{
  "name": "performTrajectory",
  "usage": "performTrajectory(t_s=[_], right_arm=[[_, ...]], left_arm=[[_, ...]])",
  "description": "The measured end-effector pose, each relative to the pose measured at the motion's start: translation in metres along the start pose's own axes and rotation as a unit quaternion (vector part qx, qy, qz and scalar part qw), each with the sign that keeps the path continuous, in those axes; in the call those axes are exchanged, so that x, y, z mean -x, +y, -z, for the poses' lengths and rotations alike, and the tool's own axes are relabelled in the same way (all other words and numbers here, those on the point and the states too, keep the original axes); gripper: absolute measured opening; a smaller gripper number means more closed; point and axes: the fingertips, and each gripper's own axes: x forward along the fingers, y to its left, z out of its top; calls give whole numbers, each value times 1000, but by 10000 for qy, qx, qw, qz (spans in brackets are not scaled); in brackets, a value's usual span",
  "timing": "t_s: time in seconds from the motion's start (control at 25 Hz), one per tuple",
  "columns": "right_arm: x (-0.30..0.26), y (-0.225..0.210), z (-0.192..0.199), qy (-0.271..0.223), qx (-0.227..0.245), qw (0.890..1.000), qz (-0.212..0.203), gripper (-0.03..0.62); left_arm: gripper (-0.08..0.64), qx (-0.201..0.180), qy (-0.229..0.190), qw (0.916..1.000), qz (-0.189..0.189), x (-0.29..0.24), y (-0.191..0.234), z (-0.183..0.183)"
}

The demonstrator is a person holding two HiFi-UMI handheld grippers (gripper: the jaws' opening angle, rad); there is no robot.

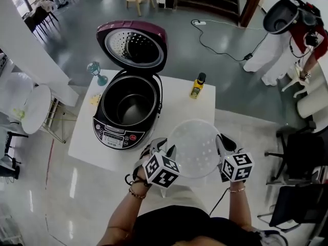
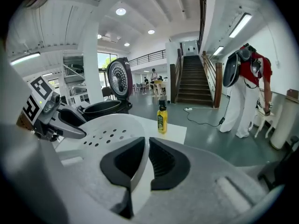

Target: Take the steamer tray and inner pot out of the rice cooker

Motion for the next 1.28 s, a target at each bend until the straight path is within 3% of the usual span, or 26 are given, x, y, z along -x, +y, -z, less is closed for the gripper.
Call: performTrajectory(t_s=[0.24, 0.64, 0.88, 1.08, 1.28], right_arm=[[-44, -30, 12, 233, 211, 9991, -291, 37], [-130, -70, 34, 516, 263, 9951, -797, 35], [-171, -82, 36, 547, 310, 9930, -1000, 35], [-196, -88, 39, 645, 184, 9909, -1169, 35], [-215, -95, 37, 730, 207, 9908, -1123, 35]], left_arm=[[137, 243, 395, 9987, -196, -56, 0, 9], [133, 839, 698, 9935, -321, -137, 19, 19], [130, 993, 818, 9905, -487, -167, 37, 20], [123, 1297, 795, 9876, -393, -187, 52, 21], [120, 1252, 883, 9873, -422, -198, 63, 16]])
